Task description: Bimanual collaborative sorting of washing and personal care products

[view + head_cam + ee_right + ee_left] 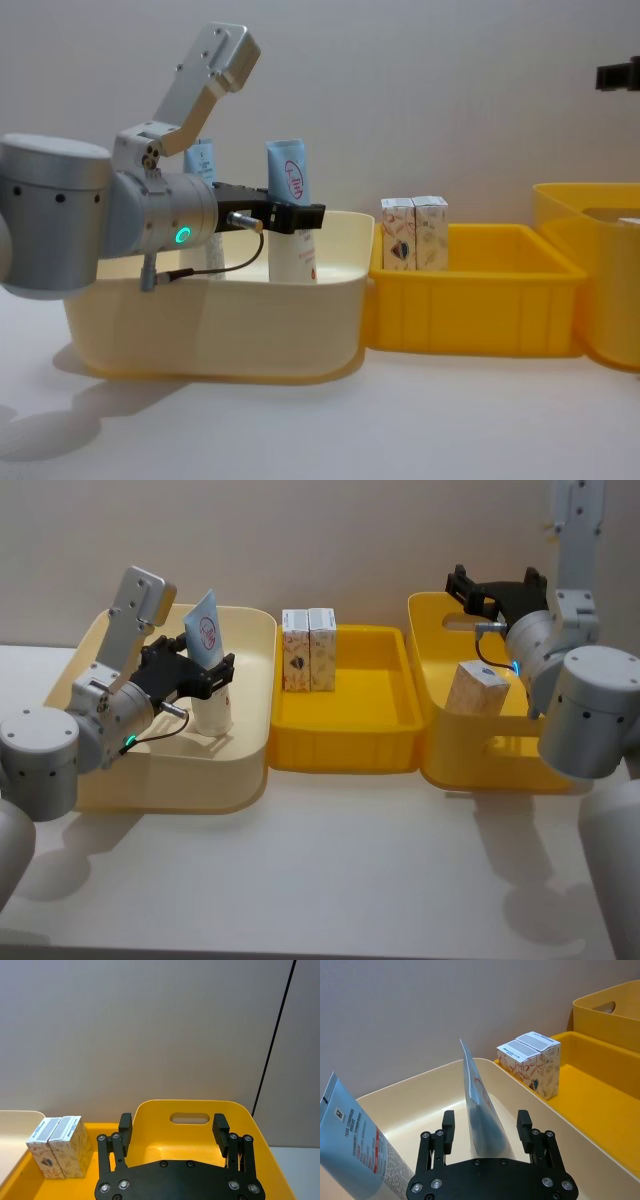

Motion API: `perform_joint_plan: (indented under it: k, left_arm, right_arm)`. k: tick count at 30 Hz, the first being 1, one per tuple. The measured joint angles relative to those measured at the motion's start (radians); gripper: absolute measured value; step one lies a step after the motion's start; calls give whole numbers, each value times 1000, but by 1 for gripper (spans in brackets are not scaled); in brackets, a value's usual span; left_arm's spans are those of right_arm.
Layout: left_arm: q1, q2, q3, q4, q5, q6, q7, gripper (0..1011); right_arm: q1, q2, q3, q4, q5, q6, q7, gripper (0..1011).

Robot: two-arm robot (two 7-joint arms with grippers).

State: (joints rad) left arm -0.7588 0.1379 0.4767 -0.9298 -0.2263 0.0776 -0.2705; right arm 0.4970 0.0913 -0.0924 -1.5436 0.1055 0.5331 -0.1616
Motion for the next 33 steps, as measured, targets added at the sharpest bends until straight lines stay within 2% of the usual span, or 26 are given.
perform_joint_plan:
  k: [6,10,13,15,27,33]
  left_arm:
    - [-1,-1,0,2,1,-1,0,644]
    - [-1,-1,0,4,1,-1,0,470]
    - [-2,-1,1,4,1,-1,0,413]
    - [-2,-1,1,4,2,-1,0,338]
    - [-3,-1,1,6,2,-1,0,259]
    - [-3,-1,1,6,2,-1,0,255]
  right_arm:
    - [0,0,0,0,0,0,0,1001]
    - [0,0,0,0,0,0,0,1001]
    - [0,0,0,0,0,0,0,1001]
    - [0,0,0,0,0,0,0,1001]
    - [0,0,0,0,0,0,0,1001]
    - [0,0,0,0,0,0,0,1001]
